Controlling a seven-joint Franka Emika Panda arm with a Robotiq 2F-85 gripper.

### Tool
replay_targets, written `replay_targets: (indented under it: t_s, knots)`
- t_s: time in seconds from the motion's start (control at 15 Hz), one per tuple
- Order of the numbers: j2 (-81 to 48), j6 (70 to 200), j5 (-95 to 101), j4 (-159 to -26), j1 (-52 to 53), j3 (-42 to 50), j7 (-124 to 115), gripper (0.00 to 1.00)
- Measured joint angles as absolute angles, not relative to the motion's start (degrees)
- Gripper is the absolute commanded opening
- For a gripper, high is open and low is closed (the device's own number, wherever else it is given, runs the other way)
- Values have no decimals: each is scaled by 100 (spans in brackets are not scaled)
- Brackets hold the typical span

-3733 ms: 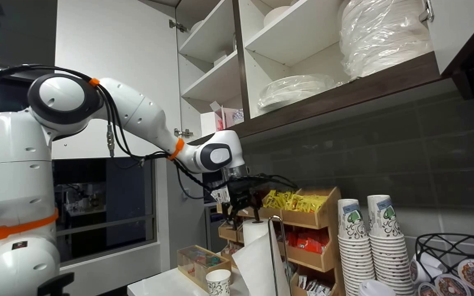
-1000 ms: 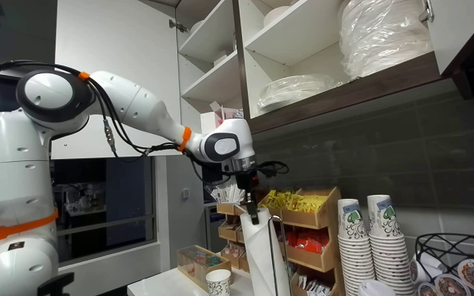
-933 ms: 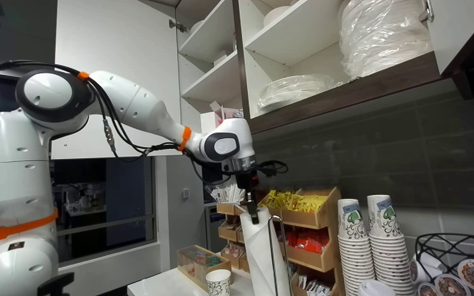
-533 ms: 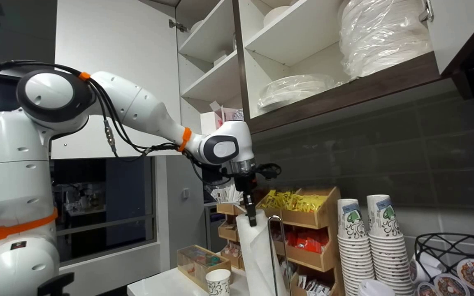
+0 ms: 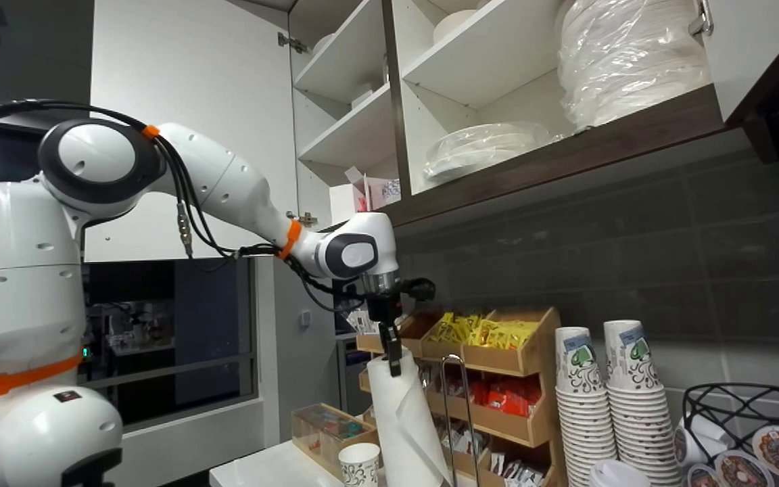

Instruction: Turn the paper towel to the left

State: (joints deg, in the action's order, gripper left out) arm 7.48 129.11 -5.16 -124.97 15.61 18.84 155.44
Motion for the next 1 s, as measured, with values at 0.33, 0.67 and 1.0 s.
replay_targets:
  t_s: [0.33, 0.67, 1.0]
  knots:
    - [794, 13155, -174, -12610, 2063, 2558, 15544, 6]
    - [896, 13225, 113, -12704, 2713, 3351, 15546, 6]
    - [1026, 13228, 234, -12800, 3360, 4135, 15546, 66]
